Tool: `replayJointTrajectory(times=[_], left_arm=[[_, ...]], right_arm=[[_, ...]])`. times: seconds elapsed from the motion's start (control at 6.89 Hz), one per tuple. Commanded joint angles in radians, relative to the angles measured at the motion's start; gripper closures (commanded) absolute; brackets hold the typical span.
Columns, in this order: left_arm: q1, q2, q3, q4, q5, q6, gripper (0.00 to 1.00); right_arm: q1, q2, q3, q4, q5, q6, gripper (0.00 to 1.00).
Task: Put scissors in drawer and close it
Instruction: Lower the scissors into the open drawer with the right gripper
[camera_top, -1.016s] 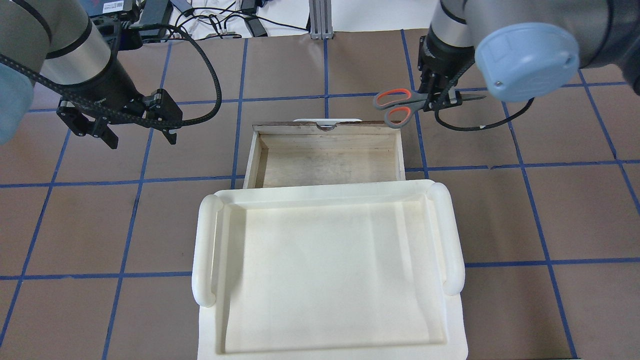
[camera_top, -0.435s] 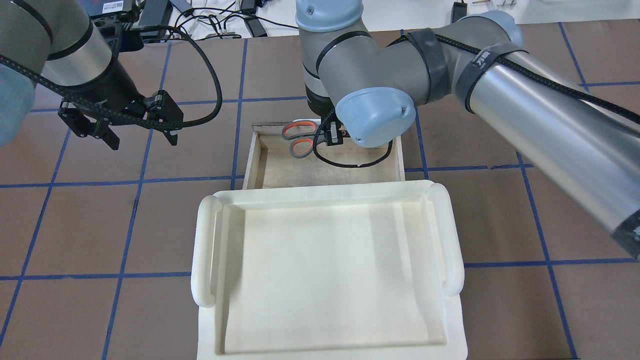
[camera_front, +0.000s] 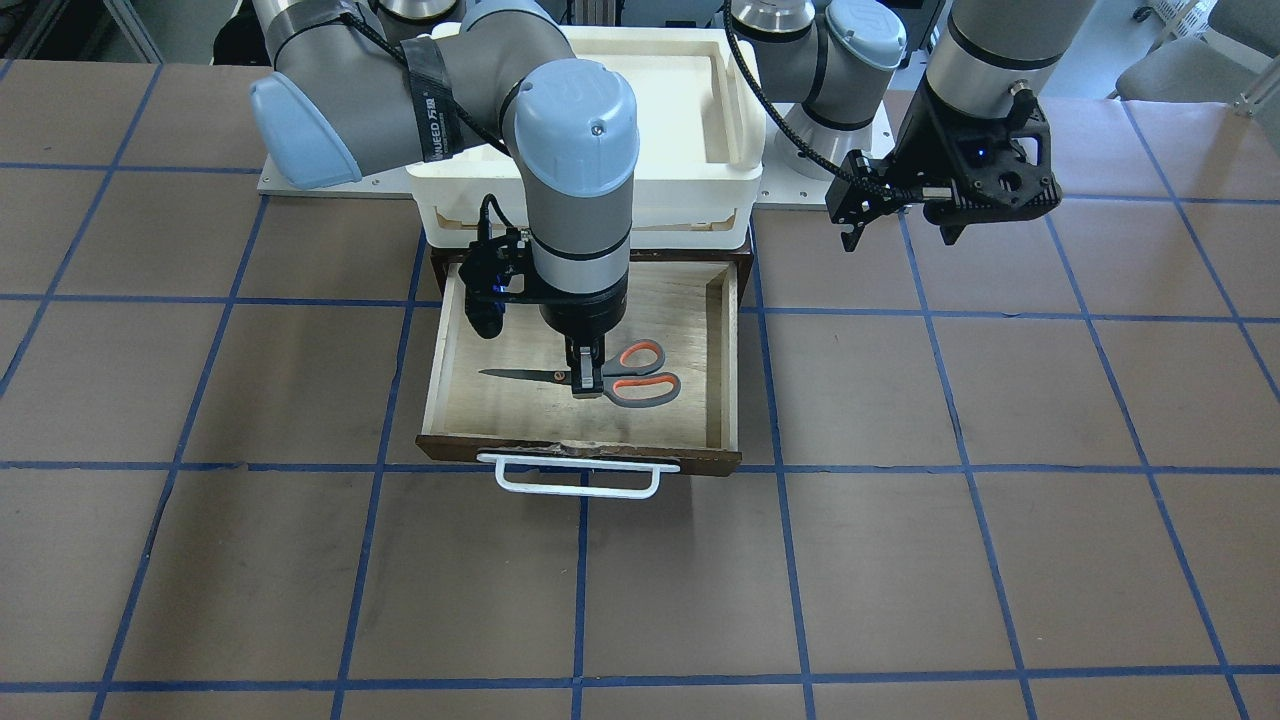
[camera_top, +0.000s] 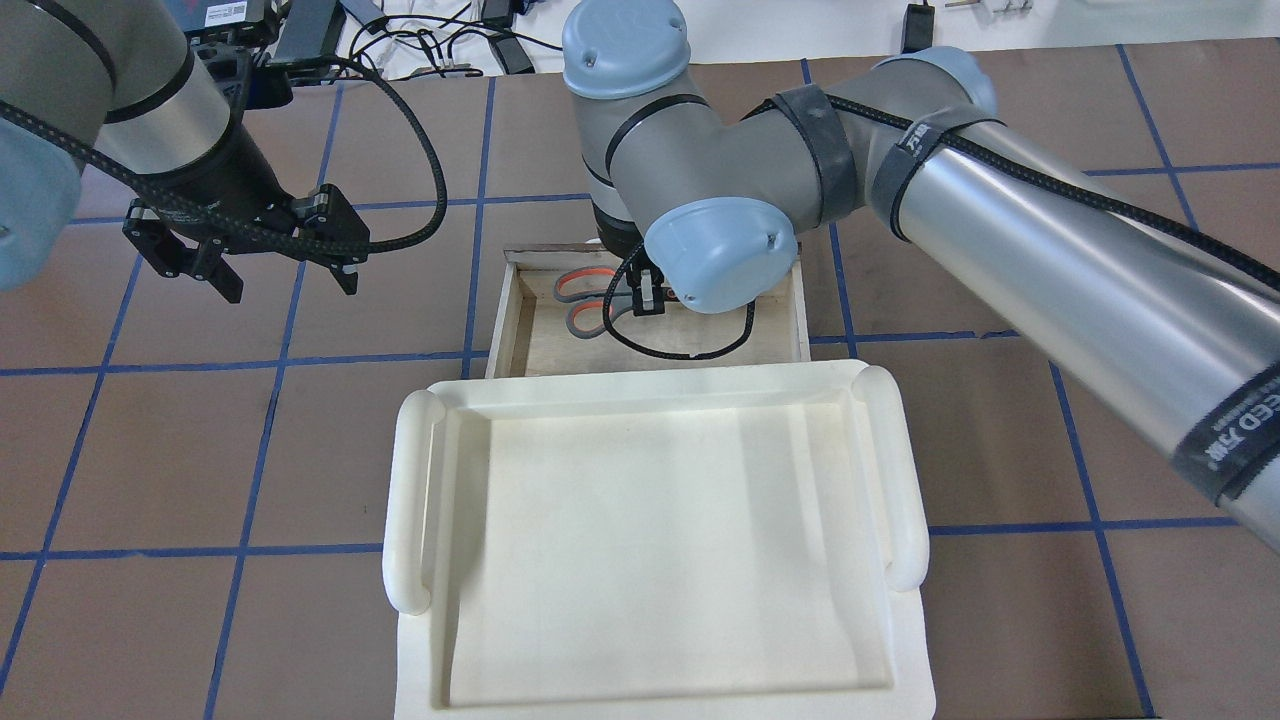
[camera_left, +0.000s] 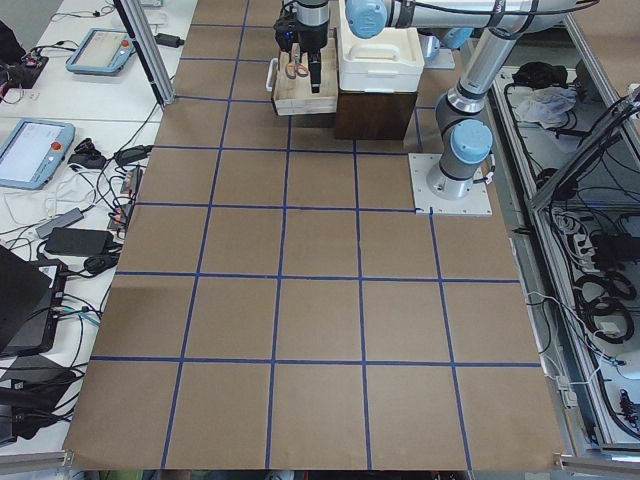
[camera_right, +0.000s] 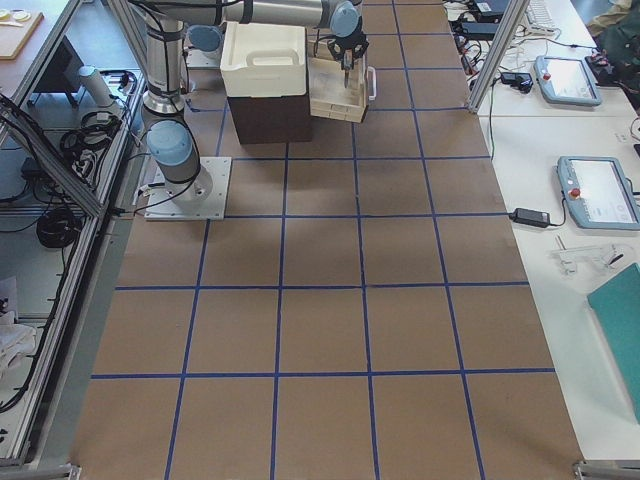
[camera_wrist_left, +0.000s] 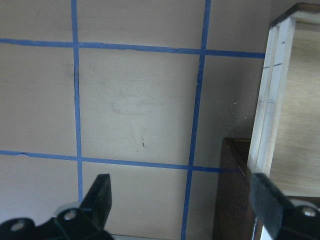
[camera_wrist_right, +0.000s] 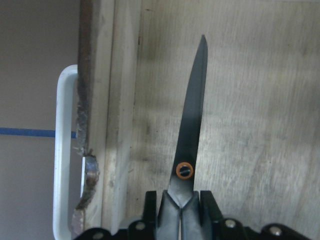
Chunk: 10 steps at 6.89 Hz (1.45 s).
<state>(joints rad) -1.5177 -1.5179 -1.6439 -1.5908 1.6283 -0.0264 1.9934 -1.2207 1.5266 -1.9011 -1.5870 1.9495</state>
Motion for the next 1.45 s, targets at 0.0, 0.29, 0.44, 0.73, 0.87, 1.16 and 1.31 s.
replayJointTrajectory(times=[0.0,0.29,0.44,0.73,0.87,1.16,1.31], left_arm=[[0.004,0.002,-0.001,-0.001,0.001,-0.006,0.00],[0.001,0.011,0.003,-0.023,-0.001,-0.012,0.00],[0.001,0.016,0.006,-0.049,-0.005,-0.001,0.00],[-0.001,0.018,0.012,-0.069,-0.005,0.000,0.00],[0.001,0.015,0.013,-0.075,-0.008,0.000,0.00],[0.001,0.013,0.016,-0.066,-0.008,0.000,0.00],[-0.006,0.018,0.016,-0.066,-0.011,0.000,0.00]], right_arm=[[0.007,0.004,0.030,0.010,0.002,0.019,1.00],[0.007,0.006,0.046,0.010,0.025,0.020,1.00],[0.007,0.006,0.055,0.011,0.045,0.020,1.00],[0.007,0.007,0.079,0.025,0.047,0.019,0.79],[0.005,0.006,0.081,0.022,0.042,0.019,0.33],[0.005,-0.003,0.072,0.011,0.067,0.013,0.19],[-0.005,-0.006,0.061,0.010,0.097,0.005,0.19]])
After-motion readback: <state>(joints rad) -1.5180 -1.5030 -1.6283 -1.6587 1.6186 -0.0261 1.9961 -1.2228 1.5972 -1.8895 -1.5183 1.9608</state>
